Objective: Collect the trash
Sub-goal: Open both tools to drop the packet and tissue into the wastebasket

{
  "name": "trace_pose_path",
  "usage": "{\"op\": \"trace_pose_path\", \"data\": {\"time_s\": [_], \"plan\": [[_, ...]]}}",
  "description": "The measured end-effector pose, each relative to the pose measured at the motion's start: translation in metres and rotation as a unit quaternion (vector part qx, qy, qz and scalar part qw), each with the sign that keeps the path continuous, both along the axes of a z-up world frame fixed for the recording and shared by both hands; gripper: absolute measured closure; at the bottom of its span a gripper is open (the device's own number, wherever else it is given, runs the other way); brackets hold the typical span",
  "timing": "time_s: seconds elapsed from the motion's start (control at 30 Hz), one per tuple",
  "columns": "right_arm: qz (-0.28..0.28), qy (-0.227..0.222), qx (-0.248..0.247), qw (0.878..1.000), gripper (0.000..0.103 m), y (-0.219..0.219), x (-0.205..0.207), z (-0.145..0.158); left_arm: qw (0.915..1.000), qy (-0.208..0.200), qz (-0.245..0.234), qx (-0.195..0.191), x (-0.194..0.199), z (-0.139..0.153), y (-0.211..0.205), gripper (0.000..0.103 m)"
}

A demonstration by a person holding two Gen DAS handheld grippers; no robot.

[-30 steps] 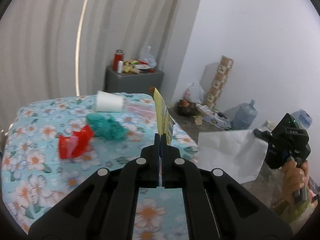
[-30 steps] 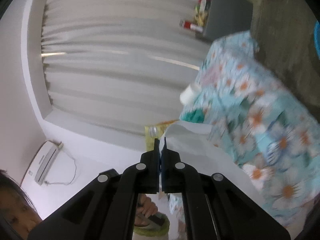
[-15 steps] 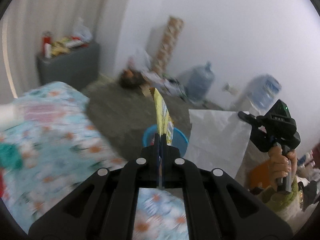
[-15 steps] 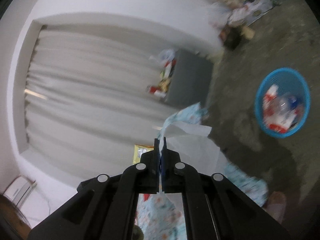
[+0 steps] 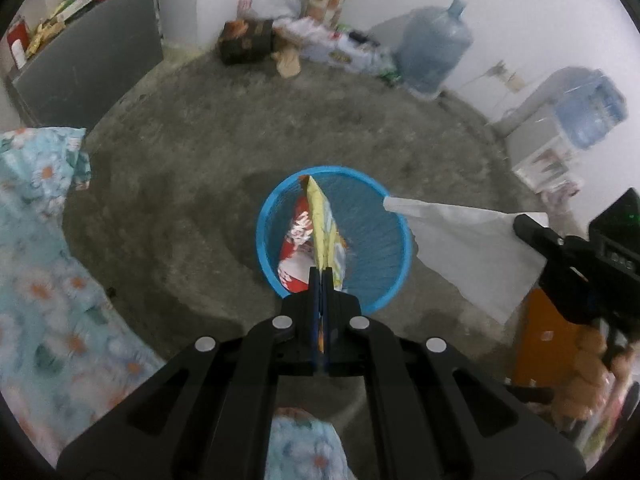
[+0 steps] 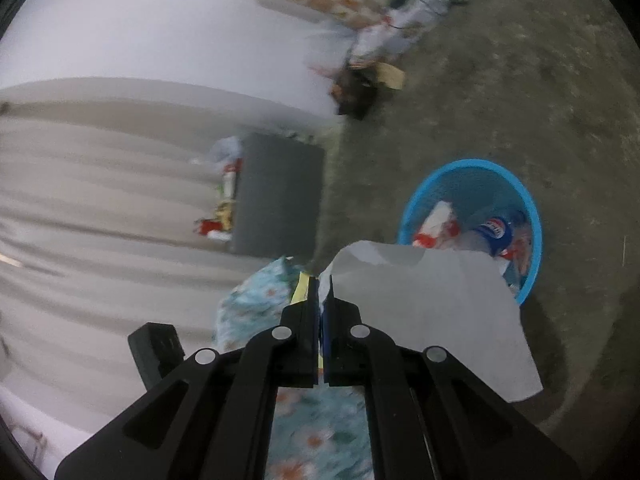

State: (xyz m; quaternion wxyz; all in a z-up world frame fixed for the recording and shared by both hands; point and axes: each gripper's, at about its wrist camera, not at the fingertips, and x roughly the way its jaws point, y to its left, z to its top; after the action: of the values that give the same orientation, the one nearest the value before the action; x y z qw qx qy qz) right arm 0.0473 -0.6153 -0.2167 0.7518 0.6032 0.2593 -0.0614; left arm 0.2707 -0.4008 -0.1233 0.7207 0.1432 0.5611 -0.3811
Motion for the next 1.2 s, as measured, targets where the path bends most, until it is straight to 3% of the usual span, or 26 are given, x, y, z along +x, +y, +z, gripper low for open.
{"op": "trace_pose_path", "data": {"time_s": [0.17, 0.37, 0.43, 0.47, 0.5, 0.6, 0.77, 0.83, 0.9, 0.97, 1.07, 1.13, 1.2], "plan": [[-0.025, 0.023, -0.011, 0.999, 0.101, -0.018, 0.021, -0.025, 0.9996, 0.020, 0.016, 0.013, 0.020, -0.036, -0.025, 0.103], [-0.038, 0.085, -0.023, 0.995, 0.100, -0.029, 0.042, -0.066, 0.9993, 0.030, 0.023, -0.001, 0.021, -0.051, -0.030, 0.103], [-0.030, 0.139, -0.035, 0.989, 0.087, -0.032, 0.051, -0.086, 0.9996, 0.022, 0.021, 0.000, 0.021, -0.051, -0.027, 0.103], [-0.026, 0.158, -0.036, 0.986, 0.062, -0.032, 0.054, -0.093, 0.9996, 0.020, 0.018, 0.000, 0.019, -0.050, -0.026, 0.103], [-0.023, 0.196, -0.040, 0.979, 0.047, -0.034, 0.056, -0.103, 0.9996, 0.020, 0.018, -0.002, 0.018, -0.050, -0.027, 0.103], [-0.025, 0.255, -0.052, 0.965, 0.046, -0.033, 0.052, -0.112, 0.9996, 0.020, 0.010, -0.018, 0.013, -0.044, -0.027, 0.103], [-0.017, 0.235, -0.061, 0.970, 0.039, -0.033, 0.044, -0.104, 0.9991, 0.016, -0.017, -0.034, 0.000, -0.034, -0.045, 0.103], [-0.014, 0.206, -0.036, 0.978, 0.035, -0.037, 0.042, -0.105, 0.9991, 0.017, -0.018, -0.035, -0.003, -0.035, -0.053, 0.103], [-0.024, 0.212, -0.020, 0.977, 0.027, -0.042, 0.039, -0.108, 0.9992, 0.013, -0.020, -0.033, -0.005, -0.037, -0.062, 0.103], [-0.028, 0.230, -0.009, 0.973, 0.027, -0.046, 0.036, -0.113, 0.9993, 0.011, -0.019, -0.031, -0.005, -0.041, -0.071, 0.103], [-0.037, 0.204, 0.044, 0.977, 0.026, -0.051, 0.028, -0.124, 0.9995, 0.014, -0.013, -0.025, -0.002, -0.051, -0.086, 0.103], [-0.044, 0.188, 0.073, 0.978, 0.026, -0.052, 0.023, -0.132, 0.9995, 0.017, -0.010, -0.025, 0.001, -0.059, -0.095, 0.089], [-0.050, 0.164, 0.107, 0.979, 0.026, -0.053, 0.019, -0.141, 0.9996, 0.018, -0.001, -0.024, 0.004, -0.064, -0.099, 0.066]]}}
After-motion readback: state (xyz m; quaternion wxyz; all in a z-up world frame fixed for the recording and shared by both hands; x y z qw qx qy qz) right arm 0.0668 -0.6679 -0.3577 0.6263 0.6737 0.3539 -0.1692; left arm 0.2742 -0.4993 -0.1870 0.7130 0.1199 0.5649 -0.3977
